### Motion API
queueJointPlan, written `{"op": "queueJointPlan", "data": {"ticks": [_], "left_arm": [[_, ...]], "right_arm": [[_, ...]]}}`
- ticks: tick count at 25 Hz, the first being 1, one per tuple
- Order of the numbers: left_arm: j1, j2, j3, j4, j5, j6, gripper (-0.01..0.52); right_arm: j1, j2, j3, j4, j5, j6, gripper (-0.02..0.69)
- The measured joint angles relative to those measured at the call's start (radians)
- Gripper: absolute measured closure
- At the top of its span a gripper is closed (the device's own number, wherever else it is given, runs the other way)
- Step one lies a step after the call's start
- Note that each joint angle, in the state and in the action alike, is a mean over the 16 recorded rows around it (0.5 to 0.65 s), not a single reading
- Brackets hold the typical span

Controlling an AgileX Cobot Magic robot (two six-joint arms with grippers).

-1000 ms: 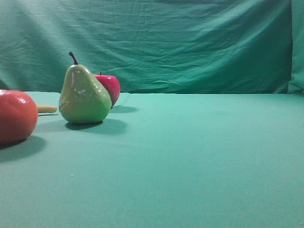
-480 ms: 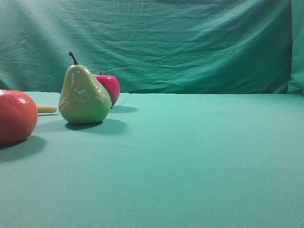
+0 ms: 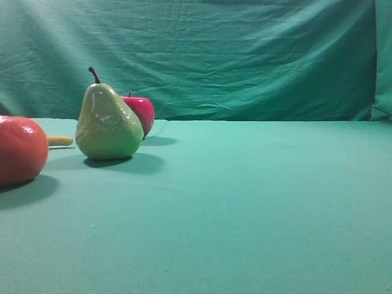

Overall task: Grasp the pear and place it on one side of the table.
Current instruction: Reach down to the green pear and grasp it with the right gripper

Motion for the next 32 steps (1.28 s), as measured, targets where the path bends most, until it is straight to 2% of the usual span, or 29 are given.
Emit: {"op": "queueJointPlan", "data": {"ticks": [10,15,25,32], "left_arm": [[0.000,0.000,0.000,0.000,0.000,0.000,0.514],[0.000,0.000,0.000,0.000,0.000,0.000,0.514],[0.000,0.000,0.000,-0.001,0.000,0.000,0.514],[0.000,0.000,0.000,-0.002,0.000,0.000,0.514]], "right_arm": [[0.196,0.337,-0.258,0.002,0.002,0.013,0.136],[0.232,0.465,-0.377,0.003,0.028,0.033,0.019],[0.227,0.684,-0.535,0.005,0.002,0.073,-0.006],[0.210,0.783,-0.580,0.008,-0.029,0.082,0.045]]}}
